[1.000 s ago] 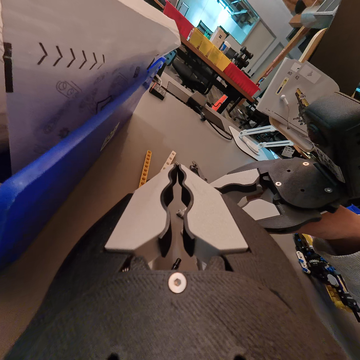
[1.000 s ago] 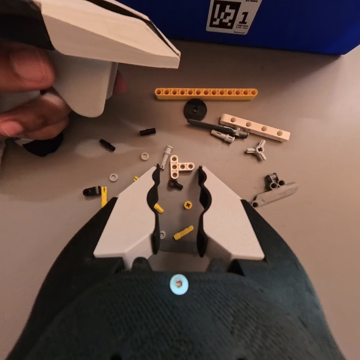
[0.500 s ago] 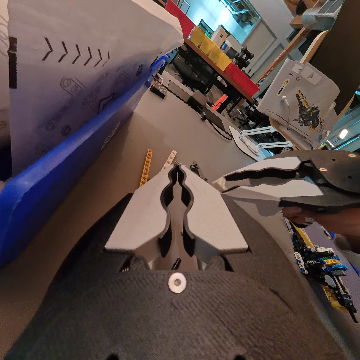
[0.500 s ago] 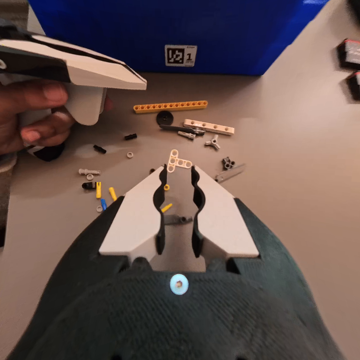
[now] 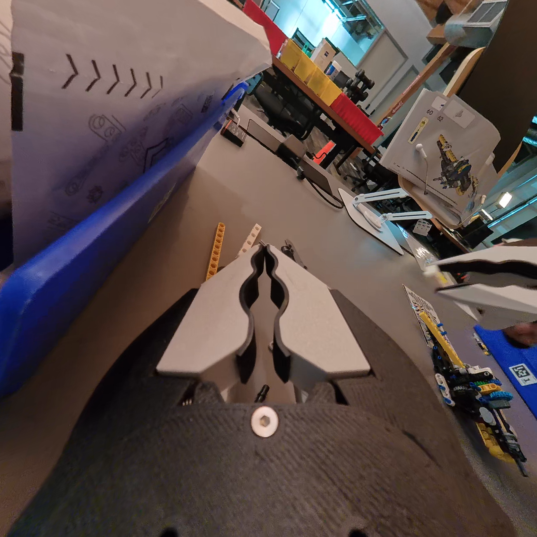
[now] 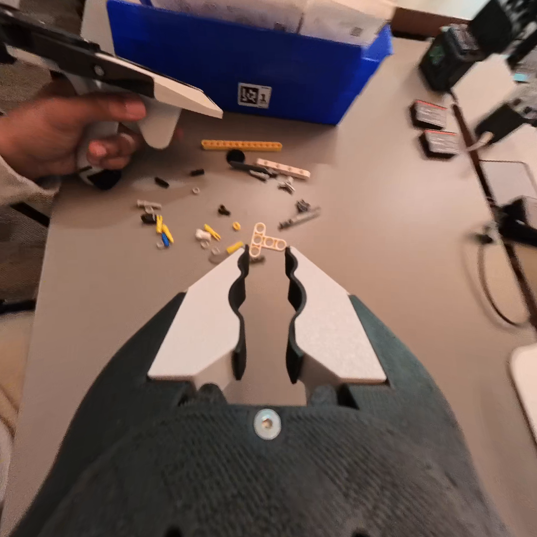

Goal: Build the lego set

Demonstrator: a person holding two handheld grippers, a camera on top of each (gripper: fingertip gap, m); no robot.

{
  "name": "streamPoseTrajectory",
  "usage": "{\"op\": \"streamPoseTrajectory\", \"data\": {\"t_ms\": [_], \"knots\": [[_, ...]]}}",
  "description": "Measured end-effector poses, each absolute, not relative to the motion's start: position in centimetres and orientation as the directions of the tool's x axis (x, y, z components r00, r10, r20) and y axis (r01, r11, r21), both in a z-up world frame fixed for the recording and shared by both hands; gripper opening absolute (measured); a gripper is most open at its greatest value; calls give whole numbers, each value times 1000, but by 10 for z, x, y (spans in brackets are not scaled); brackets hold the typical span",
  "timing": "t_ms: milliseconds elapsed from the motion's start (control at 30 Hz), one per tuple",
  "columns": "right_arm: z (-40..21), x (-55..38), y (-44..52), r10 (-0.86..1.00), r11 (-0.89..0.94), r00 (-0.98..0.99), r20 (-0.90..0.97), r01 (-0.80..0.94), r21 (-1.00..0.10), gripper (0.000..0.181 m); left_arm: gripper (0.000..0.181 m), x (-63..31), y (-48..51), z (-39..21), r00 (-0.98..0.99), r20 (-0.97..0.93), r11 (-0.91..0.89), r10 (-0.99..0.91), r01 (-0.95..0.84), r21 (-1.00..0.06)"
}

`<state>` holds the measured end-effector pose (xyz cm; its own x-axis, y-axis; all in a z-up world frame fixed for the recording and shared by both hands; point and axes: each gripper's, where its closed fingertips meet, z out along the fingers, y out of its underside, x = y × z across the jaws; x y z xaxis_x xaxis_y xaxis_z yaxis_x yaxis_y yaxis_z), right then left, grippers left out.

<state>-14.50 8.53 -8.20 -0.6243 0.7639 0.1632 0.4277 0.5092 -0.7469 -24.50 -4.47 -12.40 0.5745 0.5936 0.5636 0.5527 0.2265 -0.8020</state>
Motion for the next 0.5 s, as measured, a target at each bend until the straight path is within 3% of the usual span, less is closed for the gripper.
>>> {"op": "streamPoseTrajectory", "data": {"t_ms": [33, 233, 367, 500], "knots": [[-71, -135, 104, 773, 513, -606, 185, 428, -744, 24, 0, -244, -44, -123, 584, 554, 220, 593, 544, -810], [-29, -60, 226, 839, 489, -485, 245, 478, -730, 24, 0, -220, -16, -100, 699, 445, 147, 559, 445, -883], [-45, -19, 271, 811, 544, -512, 283, 483, -686, 24, 0, -167, 40, -73, 764, 555, 120, 328, 549, -827], [-67, -2, 282, 756, 587, -605, 249, 459, -667, 23, 4, -101, 102, -84, 739, 657, -67, 150, 670, -739]]}}
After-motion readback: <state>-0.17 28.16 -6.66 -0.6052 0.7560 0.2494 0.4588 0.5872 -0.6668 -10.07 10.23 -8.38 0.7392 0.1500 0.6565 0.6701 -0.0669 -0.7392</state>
